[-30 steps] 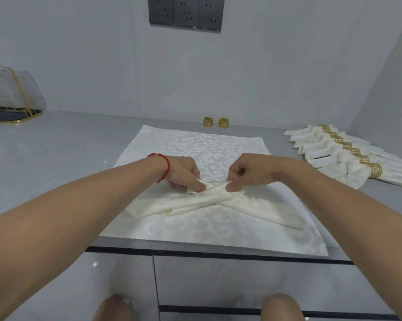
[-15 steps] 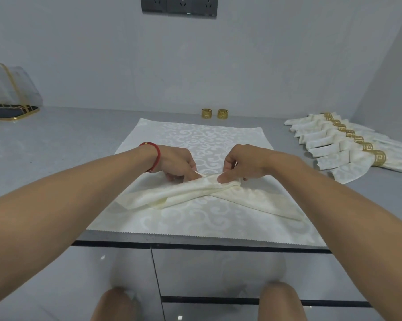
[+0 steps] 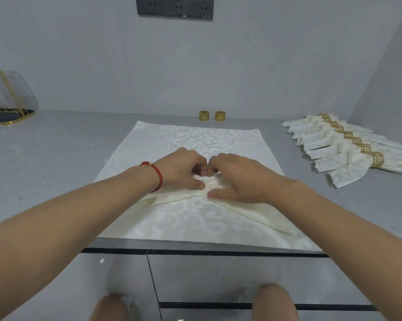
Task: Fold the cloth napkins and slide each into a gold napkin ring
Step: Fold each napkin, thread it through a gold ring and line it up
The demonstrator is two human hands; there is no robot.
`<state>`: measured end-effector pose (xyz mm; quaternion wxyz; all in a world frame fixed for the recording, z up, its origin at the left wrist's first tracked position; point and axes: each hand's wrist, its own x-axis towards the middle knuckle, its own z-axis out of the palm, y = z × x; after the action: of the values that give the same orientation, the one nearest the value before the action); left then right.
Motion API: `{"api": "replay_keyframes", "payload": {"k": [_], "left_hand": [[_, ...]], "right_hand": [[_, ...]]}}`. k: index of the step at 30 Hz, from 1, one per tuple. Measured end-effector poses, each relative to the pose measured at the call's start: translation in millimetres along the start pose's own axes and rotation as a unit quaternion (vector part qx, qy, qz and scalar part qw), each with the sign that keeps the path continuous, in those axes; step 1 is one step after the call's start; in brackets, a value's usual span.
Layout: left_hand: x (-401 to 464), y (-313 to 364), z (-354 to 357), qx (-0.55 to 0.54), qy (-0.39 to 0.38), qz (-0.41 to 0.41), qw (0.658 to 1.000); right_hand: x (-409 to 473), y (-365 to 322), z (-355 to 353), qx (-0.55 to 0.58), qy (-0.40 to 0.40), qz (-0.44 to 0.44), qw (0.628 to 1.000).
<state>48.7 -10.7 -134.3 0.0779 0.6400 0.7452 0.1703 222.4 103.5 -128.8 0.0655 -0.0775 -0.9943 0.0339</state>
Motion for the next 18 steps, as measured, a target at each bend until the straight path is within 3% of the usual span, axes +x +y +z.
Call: {"api": "replay_keyframes", "payload": {"k": [8,14,18], "left_hand": [[4.4,4.6,-11.8,-0.015,-0.041,-0.031,0.999],[0.3,8.2,-7.4,0.016,-0.036,-0.009,0.999],[6.2,14.0,-3.9,0.069,-0.014,0.005,0.998]], "right_hand": [[1.6,1.6,7.8,-0.056,-0.009,-0.027,0.998],[13.0,25.9,12.4,0.115,0.015,0.008,0.993],[18.1,32.8,8.9,0.163,0.02,0.038,0.986]]}}
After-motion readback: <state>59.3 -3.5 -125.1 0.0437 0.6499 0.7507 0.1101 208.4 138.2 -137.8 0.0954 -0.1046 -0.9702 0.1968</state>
